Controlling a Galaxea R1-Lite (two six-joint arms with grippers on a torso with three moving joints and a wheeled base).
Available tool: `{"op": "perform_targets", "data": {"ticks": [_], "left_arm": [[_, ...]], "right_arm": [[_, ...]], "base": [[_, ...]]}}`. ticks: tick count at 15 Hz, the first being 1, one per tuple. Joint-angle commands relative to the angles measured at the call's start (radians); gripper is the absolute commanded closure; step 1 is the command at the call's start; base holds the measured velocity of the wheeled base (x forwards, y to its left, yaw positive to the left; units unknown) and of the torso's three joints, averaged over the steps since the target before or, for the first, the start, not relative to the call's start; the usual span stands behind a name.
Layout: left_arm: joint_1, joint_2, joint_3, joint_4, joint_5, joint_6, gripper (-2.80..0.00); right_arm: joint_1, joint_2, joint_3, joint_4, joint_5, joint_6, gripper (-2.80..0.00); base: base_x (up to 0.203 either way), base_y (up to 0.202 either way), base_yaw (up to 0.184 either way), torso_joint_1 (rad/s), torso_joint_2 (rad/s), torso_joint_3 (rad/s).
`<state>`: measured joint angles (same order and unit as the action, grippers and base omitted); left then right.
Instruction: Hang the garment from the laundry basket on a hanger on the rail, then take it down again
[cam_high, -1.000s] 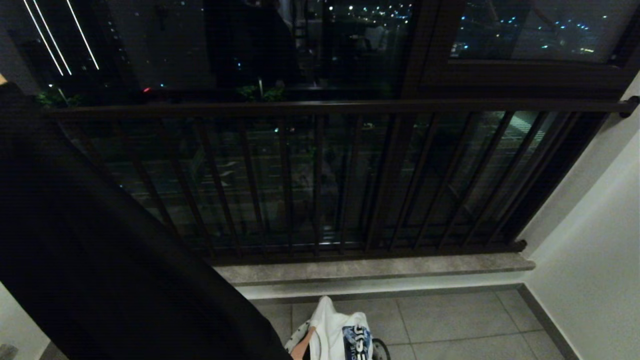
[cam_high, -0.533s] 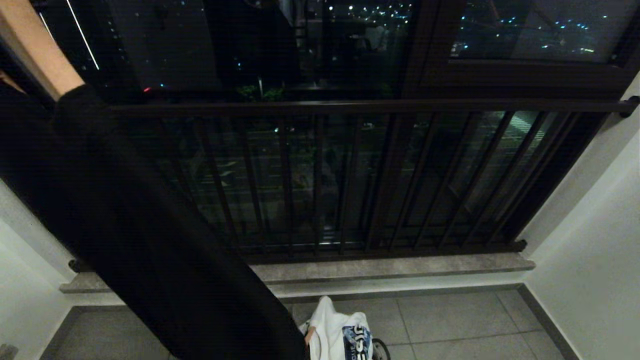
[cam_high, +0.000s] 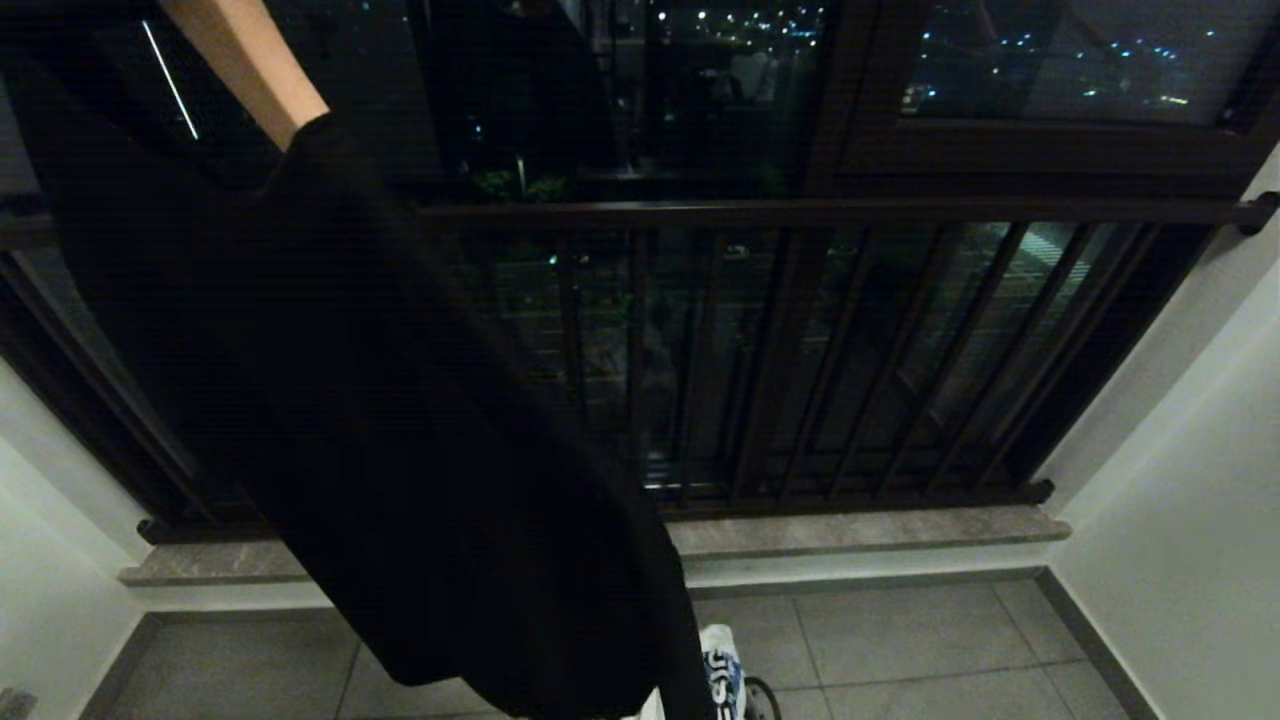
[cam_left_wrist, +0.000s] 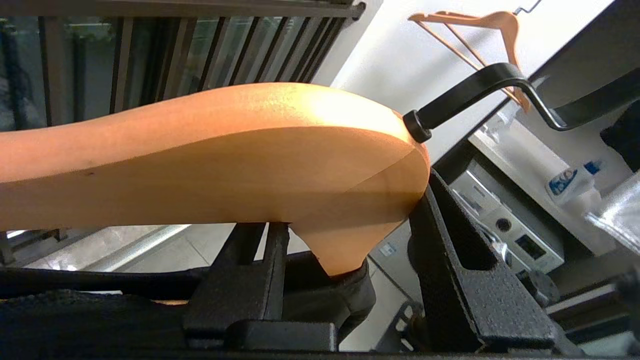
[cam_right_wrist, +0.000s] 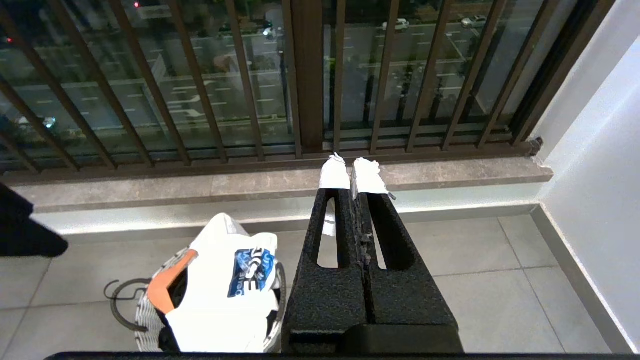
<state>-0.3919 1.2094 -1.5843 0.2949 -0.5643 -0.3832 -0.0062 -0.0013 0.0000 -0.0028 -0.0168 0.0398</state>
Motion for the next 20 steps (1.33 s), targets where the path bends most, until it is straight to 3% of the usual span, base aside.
{"op": "perform_targets", "data": {"ticks": [1,8,20], "left_arm": [[-0.001,0.026,0.0,-0.005,-0.003,-0.005,0.0],[0.001,0.081,0.009,-0.135,-0.006,-0.005,0.0],[0.005,0.096,0.02,-0.238,-0.003,-0.006,0.0]], "right_arm": [[0.0,0.0,0.0,0.0,0.0,0.0,0.0],[0.0,0.0,0.0,0.0,0.0,0.0,0.0],[0.0,0.0,0.0,0.0,0.0,0.0,0.0]], "base": [[0.0,0.0,0.0,0.0,0.0,0.0],[0.0,0.0,0.0,0.0,0.0,0.0],[0.0,0.0,0.0,0.0,0.0,0.0]]}}
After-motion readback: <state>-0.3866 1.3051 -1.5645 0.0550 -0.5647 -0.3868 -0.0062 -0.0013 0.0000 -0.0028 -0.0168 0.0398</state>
